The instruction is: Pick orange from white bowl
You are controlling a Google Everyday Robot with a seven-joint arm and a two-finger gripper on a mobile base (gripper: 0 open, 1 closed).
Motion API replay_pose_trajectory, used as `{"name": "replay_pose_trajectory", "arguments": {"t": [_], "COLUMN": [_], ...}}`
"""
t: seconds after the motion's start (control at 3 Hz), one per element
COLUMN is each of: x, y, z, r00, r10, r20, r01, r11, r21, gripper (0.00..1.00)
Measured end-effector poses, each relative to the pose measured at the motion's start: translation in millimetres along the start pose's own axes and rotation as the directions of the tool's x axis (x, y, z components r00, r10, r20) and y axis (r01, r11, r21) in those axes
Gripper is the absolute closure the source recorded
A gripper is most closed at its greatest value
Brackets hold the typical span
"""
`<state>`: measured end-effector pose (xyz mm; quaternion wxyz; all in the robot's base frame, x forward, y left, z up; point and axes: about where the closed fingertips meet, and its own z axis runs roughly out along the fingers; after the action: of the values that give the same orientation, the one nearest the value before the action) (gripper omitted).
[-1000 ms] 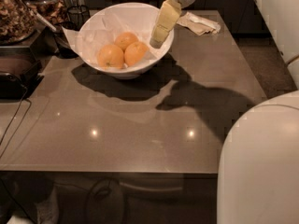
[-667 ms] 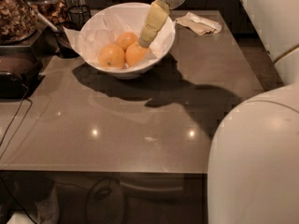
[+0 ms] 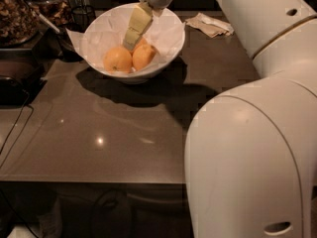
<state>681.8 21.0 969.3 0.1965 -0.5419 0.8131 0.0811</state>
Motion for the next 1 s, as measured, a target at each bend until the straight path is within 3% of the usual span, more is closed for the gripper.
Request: {"name": "replay_pose_trajectory", "arguments": {"t": [0.33, 1.0], "x": [-5, 24], "y": [-1, -11], "z": [9, 23], "r00": [0.999, 0.984], "r10": [0.04, 0.164], "r20": [-0.021, -0.064], "r01": [-0.04, -0.164], "r11": [0.9992, 0.9864], "r21": [0.004, 0.017], "gripper": [0.13, 0.16]}}
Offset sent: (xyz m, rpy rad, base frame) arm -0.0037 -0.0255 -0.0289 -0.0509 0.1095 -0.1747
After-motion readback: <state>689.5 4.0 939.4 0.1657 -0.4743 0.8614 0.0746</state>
